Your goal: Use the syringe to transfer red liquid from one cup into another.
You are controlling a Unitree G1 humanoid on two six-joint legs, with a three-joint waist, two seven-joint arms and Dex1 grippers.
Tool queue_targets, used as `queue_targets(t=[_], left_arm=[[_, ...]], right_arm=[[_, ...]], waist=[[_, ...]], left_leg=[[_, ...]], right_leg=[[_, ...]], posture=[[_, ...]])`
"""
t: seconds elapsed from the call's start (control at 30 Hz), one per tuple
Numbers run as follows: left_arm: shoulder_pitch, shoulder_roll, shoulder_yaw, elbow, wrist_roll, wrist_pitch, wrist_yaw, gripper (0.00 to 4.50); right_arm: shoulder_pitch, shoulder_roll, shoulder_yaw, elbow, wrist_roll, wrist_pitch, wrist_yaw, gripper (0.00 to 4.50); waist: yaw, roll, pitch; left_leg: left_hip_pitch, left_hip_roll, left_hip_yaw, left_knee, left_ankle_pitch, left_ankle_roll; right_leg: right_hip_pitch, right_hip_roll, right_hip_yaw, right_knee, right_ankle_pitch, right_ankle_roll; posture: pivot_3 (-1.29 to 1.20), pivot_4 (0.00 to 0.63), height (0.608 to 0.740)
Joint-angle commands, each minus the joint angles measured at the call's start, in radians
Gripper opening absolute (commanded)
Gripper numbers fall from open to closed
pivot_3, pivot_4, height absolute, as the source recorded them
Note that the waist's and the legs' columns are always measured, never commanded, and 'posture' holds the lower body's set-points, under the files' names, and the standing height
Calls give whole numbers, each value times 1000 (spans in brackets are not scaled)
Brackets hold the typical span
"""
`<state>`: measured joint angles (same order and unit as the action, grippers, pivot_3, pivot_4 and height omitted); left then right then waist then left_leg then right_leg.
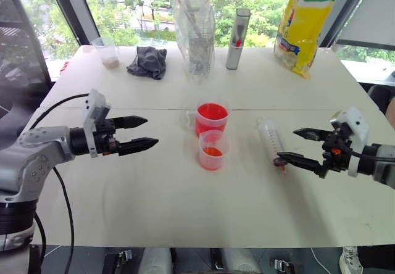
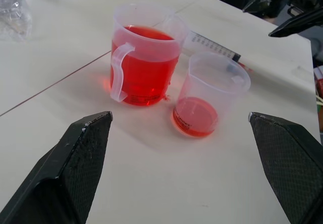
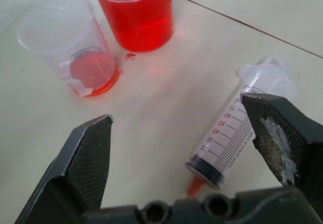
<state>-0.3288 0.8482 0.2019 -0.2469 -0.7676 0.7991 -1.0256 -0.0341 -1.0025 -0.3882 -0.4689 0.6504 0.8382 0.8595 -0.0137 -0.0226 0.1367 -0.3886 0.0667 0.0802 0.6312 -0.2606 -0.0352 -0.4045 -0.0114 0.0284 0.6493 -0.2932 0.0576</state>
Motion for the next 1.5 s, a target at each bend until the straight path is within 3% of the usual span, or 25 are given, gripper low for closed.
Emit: queue_targets(t=[0.03, 1.0, 1.2, 1.5], left_arm=[[-23, 9, -3, 0, 11, -20, -7, 4500], [-40, -5, -13, -11, 15, -22, -7, 4500], [-50, -13, -31, -3, 28, -31, -8, 4500], [-60, -39, -52, 1, 43, -49, -1, 4500]], right_arm=[[-1, -15, -33, -24, 1, -2, -5, 4437], [-41, -16, 16, -24, -6, 41, -71, 4437], [-255, -19, 131, 99, -36, 258, -219, 4437], [-641, 58, 390, 373, -118, 492, -280, 4437]], waist=[[0, 0, 0], [0, 0, 0], [-3, 0, 0], [-3, 0, 0]], left_leg=[[0, 0, 0, 0, 0, 0], [0, 0, 0, 0, 0, 0], [1, 0, 1, 1, 0, 0], [-1, 0, 1, 0, 0, 0]], right_leg=[[0, 0, 0, 0, 0, 0], [0, 0, 0, 0, 0, 0], [0, 0, 0, 1, 0, 0], [-2, 0, 1, 0, 0, 0]], posture=[[0, 150, 740], [0, 150, 740], [0, 150, 740], [0, 150, 740]])
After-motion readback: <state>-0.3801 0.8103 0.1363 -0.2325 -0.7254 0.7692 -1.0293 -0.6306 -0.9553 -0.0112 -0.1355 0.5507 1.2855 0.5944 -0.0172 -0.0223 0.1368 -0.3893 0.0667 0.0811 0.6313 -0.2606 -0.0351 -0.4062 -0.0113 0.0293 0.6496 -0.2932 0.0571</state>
